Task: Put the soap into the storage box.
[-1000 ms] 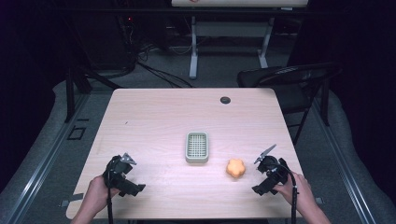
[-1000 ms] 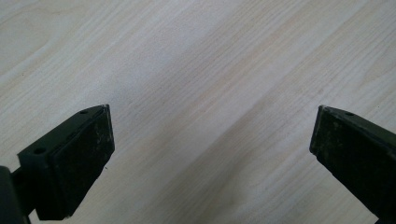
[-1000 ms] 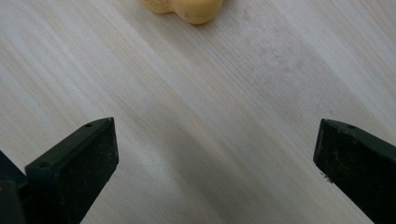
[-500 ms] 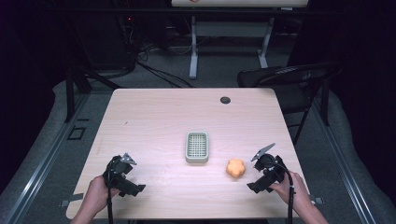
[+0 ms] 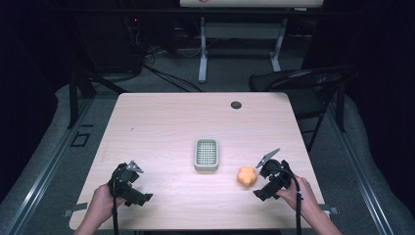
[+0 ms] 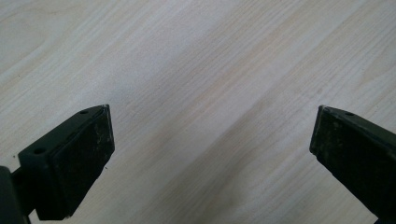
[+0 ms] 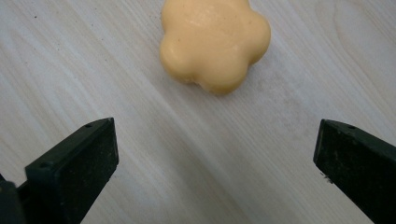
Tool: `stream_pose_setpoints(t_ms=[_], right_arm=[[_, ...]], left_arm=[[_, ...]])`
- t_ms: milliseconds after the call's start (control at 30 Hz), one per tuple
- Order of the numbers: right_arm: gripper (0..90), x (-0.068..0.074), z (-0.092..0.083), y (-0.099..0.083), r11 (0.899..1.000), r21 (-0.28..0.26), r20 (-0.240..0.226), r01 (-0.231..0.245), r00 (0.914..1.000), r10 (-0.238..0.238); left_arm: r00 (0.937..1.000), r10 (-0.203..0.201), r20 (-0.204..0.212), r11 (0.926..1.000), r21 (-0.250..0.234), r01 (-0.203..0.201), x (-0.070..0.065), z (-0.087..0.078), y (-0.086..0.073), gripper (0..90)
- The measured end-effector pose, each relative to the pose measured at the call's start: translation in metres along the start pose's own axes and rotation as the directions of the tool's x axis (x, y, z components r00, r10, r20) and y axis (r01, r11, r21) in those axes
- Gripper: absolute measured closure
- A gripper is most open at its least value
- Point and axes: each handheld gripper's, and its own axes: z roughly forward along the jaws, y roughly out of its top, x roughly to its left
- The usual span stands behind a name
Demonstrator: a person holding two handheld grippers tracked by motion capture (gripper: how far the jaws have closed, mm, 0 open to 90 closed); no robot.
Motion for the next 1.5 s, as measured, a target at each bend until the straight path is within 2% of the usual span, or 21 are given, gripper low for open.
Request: stream_pose_setpoints(t_ms=[67, 100, 367, 400, 500, 633, 667, 733, 767, 867, 1067, 1300, 1500], right_arm=[[0.0, 0.001, 0.002, 0.004, 1.000, -0.007, 0.004, -0.002, 1.0000, 0.002], [0.0, 0.001, 0.003, 0.008, 1.000, 0.009, 0.018, 0.002, 0.9998, -0.002], [0.0, 0.002, 0.008, 0.017, 1.000, 0.006, 0.010, 0.009, 0.9999, -0.009], [0.0, 0.003, 0.010, 0.016, 1.000, -0.019, 0.003, -0.008, 1.0000, 0.008], [0.0, 0.000, 0.011, 0.021, 1.000, 0.015, 0.020, 0.011, 0.9997, -0.011], [0.0, 0.000, 0.020, 0.027, 1.000, 0.003, 0.003, -0.004, 1.0000, 0.004], [0.0, 0.000, 0.023, 0.030, 1.000, 0.025, 0.007, 0.013, 0.9999, -0.013], [0.0, 0.000, 0.025, 0.031, 1.000, 0.017, 0.005, 0.002, 1.0000, -0.002], [0.0, 0.000, 0.025, 0.032, 0.999, 0.031, 0.003, 0.014, 0.9999, -0.014], [0.0, 0.001, 0.027, 0.035, 1.000, 0.022, 0.010, 0.012, 0.9999, -0.012], [0.0, 0.001, 0.032, 0.043, 0.999, 0.040, 0.026, 0.028, 0.9993, -0.029], [0.2, 0.004, 0.041, 0.048, 0.998, 0.046, 0.018, 0.030, 0.9994, -0.031], [11.0, 0.005, 0.044, 0.052, 0.996, 0.070, 0.015, 0.047, 0.9987, -0.048]], left_arm=[[1.0000, 0.000, -0.001, 1.0000, -0.001, 0.000, 0.000, 0.000, 0.000, 0.1], [1.0000, 0.000, -0.001, 1.0000, -0.003, 0.000, 0.000, 0.000, 0.000, 0.1], [1.0000, 0.002, 0.001, 1.0000, 0.001, -0.002, -0.001, 0.001, 0.001, 0.0], [1.0000, 0.002, 0.002, 1.0000, 0.000, -0.002, -0.001, 0.001, 0.001, 0.1], [1.0000, 0.000, 0.001, 1.0000, 0.001, 0.000, -0.001, 0.001, 0.001, 0.0], [1.0000, 0.000, 0.002, 1.0000, 0.001, 0.000, 0.000, 0.001, 0.001, 0.1], [1.0000, 0.000, 0.002, 1.0000, 0.001, 0.000, 0.000, 0.001, 0.001, 0.1], [1.0000, 0.000, 0.003, 1.0000, 0.001, 0.000, 0.000, 0.001, 0.001, 0.1], [1.0000, -0.001, 0.003, 1.0000, 0.001, 0.001, 0.000, 0.001, 0.001, 0.0], [1.0000, -0.001, 0.003, 1.0000, 0.000, 0.001, 0.000, 0.002, 0.001, 0.1], [1.0000, 0.000, 0.001, 1.0000, 0.001, 0.000, 0.000, 0.001, 0.000, 0.0], [1.0000, -0.001, 0.002, 1.0000, 0.001, 0.001, 0.000, 0.000, 0.000, 0.0], [1.0000, -0.002, 0.003, 1.0000, 0.000, 0.002, 0.001, 0.000, -0.001, 0.0]])
